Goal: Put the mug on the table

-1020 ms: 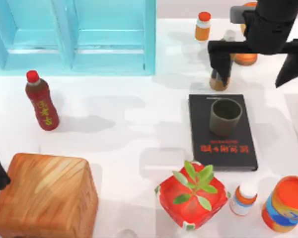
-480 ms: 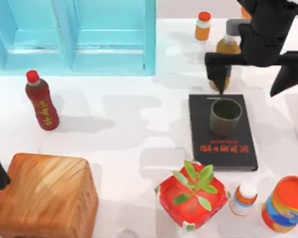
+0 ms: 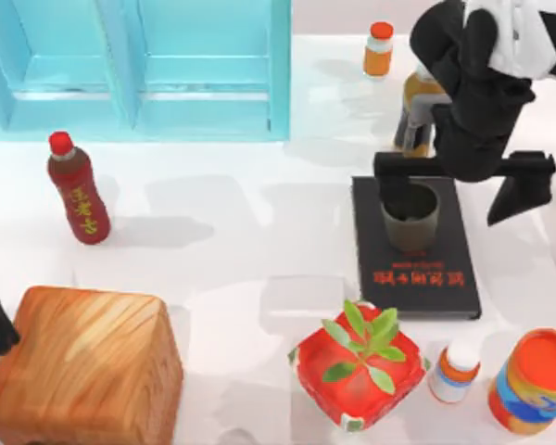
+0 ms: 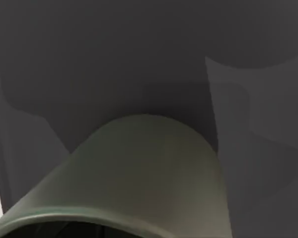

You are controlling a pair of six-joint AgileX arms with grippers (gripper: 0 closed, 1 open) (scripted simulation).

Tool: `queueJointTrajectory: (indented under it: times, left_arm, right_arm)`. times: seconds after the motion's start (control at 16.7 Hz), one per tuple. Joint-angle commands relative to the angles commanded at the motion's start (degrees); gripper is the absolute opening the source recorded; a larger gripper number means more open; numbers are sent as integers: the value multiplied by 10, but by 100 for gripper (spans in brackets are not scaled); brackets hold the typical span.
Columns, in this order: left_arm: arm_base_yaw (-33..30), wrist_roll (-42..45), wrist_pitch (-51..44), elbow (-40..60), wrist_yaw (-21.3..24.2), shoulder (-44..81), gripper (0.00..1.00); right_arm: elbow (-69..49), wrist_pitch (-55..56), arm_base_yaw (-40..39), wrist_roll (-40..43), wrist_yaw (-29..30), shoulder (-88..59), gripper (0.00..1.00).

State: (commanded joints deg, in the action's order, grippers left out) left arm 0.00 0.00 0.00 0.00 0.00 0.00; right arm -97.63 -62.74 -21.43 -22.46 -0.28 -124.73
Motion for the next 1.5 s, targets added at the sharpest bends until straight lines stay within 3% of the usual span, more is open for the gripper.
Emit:
queueJointTrajectory:
  times: [0.18, 0.96, 1.5]
  left_arm:
    - [0, 0, 0, 0, 0, 0, 100]
    - [0, 0, 0, 0, 0, 0, 100]
    - [0, 0, 0, 0, 0, 0, 100]
  right_arm:
    - [0, 0, 0, 0, 0, 0, 100]
    - [0, 0, 0, 0, 0, 0, 2]
    - [0, 0, 2, 0, 0, 1, 0]
